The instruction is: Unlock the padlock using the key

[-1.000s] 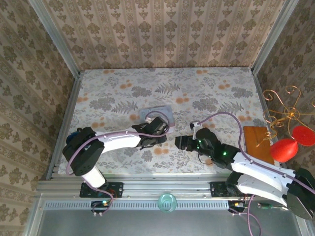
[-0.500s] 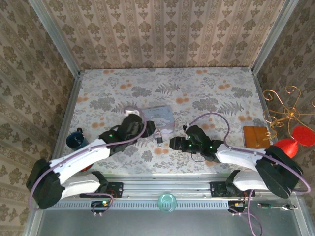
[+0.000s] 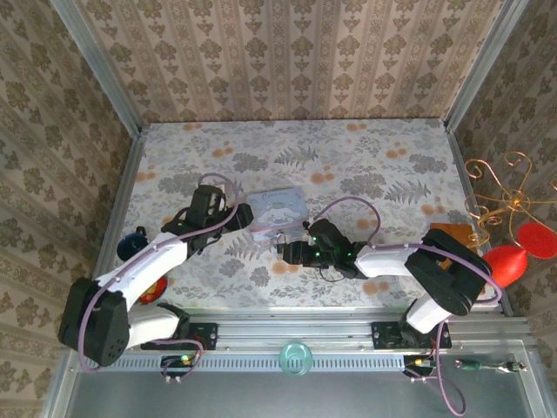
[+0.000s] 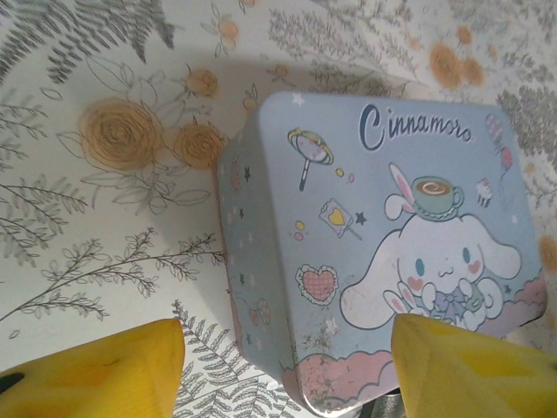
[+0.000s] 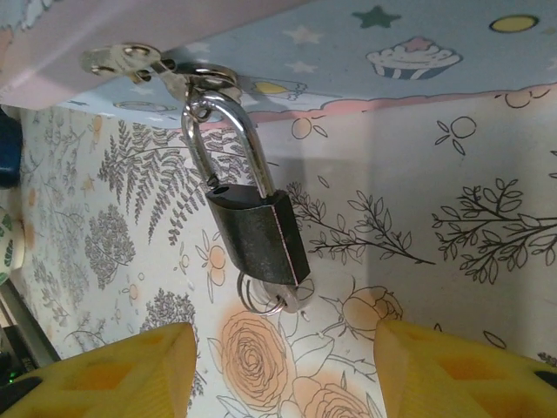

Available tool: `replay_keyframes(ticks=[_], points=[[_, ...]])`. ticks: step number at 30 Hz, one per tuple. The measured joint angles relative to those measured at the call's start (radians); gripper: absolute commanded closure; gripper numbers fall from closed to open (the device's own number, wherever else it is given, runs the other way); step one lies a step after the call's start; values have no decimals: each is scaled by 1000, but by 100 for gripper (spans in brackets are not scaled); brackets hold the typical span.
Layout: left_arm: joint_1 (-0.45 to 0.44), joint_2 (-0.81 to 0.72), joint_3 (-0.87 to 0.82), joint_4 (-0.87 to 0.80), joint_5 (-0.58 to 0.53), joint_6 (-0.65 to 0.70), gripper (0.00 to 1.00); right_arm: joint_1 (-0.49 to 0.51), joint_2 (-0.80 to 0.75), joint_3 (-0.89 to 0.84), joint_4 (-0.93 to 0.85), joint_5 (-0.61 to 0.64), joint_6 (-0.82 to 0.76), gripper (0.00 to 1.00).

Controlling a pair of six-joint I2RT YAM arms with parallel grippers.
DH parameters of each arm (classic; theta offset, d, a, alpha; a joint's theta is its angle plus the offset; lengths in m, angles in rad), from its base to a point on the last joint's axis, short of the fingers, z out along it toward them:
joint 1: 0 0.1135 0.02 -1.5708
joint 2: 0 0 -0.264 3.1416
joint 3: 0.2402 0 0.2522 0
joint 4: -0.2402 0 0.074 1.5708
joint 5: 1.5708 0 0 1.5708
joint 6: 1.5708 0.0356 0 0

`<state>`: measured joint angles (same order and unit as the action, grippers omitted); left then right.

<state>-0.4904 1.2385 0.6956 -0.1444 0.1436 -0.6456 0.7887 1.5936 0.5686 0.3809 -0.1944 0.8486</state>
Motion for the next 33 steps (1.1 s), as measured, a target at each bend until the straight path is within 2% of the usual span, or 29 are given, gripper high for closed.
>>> replay_keyframes(ticks=[6, 14, 17, 22, 24, 33], points=[[1, 68, 3, 21, 34, 16, 35, 6, 32, 27, 13, 6, -46, 45], [2, 138, 12, 67, 24, 10, 34, 25, 87, 90, -3, 42, -147, 48], [1, 156, 11, 80, 13, 2, 36, 29, 102, 113, -13, 57, -174, 53], [1, 161, 11, 85, -13, -10, 37, 35, 126, 128, -27, 79, -193, 77], [1, 160, 10, 86, -28, -13, 38, 41, 124, 128, -31, 86, -195, 82], [-32, 163, 13, 89, -114, -21, 40, 61, 82, 104, -33, 148, -194, 88]])
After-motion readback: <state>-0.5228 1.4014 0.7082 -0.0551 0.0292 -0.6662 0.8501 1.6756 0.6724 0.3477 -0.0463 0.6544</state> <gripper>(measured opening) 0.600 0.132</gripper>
